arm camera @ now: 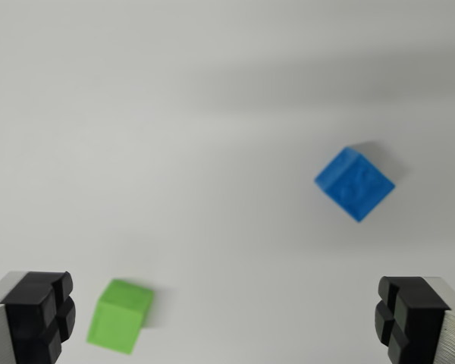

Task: Stack cube

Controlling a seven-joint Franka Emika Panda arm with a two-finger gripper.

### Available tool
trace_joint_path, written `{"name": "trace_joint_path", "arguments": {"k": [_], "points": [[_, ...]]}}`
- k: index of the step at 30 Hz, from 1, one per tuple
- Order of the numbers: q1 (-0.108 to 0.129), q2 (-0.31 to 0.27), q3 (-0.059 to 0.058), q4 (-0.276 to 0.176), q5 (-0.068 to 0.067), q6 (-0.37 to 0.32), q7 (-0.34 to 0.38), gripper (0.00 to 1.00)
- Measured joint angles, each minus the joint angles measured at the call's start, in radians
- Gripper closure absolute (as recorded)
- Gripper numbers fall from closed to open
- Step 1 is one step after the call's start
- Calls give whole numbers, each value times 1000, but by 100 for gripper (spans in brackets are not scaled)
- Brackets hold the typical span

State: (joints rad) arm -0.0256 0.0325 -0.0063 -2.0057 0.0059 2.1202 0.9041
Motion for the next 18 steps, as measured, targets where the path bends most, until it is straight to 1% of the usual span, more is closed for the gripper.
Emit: {"name": "trace_joint_path", "arguments": {"k": [10, 18], "points": [[11, -19, 7, -66, -3, 40, 38, 0], [21, -36, 16, -127, -5, 78, 75, 0]]}}
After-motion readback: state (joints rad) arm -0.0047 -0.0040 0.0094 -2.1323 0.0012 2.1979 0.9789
